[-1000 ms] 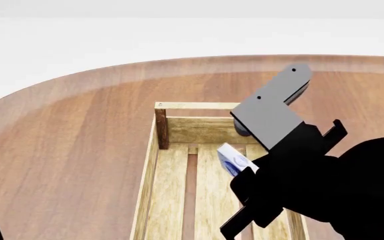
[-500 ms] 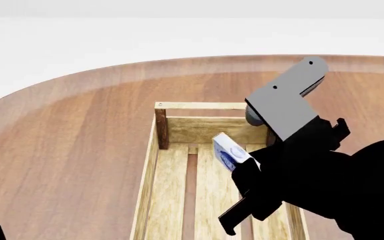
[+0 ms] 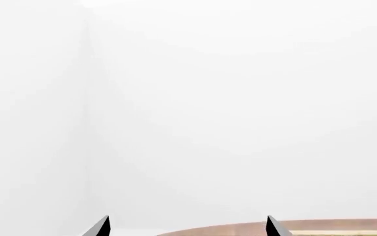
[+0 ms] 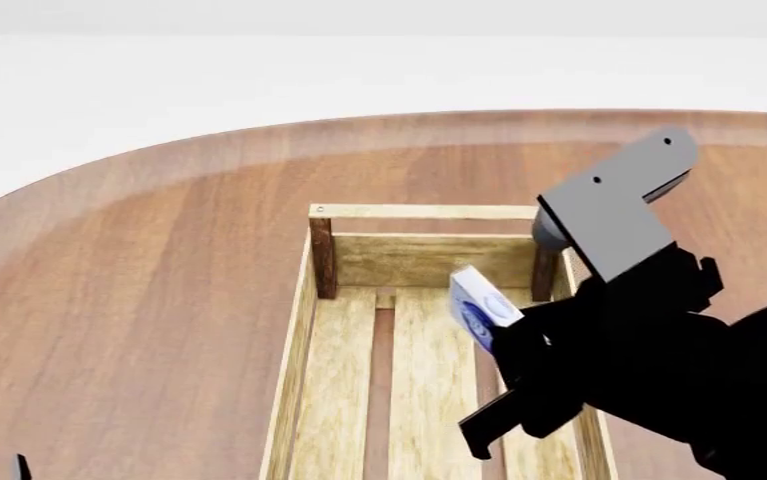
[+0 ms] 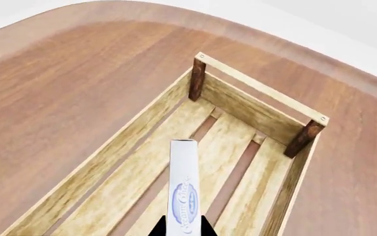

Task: Pick up the cream cheese and put it in the tray.

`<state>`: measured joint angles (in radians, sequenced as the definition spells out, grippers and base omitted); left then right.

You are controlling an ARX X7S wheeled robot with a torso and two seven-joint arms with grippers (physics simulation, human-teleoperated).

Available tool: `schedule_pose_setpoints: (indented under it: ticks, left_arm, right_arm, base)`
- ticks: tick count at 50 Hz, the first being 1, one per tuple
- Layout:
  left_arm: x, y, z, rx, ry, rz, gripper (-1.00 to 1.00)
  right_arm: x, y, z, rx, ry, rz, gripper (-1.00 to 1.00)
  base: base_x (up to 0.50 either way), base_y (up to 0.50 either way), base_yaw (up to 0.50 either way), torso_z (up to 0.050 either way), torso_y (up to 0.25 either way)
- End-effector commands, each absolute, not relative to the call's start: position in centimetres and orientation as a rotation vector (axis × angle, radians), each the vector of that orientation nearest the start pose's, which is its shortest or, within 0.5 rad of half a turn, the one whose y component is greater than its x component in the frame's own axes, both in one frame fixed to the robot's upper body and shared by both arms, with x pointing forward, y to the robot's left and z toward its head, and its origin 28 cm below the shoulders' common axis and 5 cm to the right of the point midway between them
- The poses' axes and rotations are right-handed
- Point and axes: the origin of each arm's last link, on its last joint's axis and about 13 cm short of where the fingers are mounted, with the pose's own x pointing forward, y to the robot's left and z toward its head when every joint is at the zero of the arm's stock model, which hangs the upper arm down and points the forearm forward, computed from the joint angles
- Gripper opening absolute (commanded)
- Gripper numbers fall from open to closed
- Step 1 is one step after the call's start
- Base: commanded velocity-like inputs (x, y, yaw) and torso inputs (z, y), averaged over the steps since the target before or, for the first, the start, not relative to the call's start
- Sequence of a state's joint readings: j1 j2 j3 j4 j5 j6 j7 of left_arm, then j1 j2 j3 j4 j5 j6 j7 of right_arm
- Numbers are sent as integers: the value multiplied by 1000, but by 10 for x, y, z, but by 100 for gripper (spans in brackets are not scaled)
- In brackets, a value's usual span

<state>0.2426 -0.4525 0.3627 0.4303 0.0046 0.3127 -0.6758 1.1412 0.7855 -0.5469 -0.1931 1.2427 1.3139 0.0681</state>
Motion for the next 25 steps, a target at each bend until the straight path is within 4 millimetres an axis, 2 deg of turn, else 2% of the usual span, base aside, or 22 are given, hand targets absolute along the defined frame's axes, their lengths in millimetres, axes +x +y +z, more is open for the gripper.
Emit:
schedule_pose_setpoints:
  ticks: [1, 19, 25]
  left_arm:
    - [142, 209, 68, 85, -451, 122, 100]
    - [143, 210, 69, 75, -457, 137, 100]
    - [142, 210, 70, 62, -462, 136, 100]
  right_arm:
    - [277, -178, 252, -271, 508, 534, -100]
    - [278, -176, 251, -290, 510, 536, -100]
    - [279, -174, 251, -296, 511, 538, -100]
  base:
    - [0, 0, 0, 0, 10]
    - [0, 0, 0, 0, 0]
    - [0, 0, 0, 0, -92]
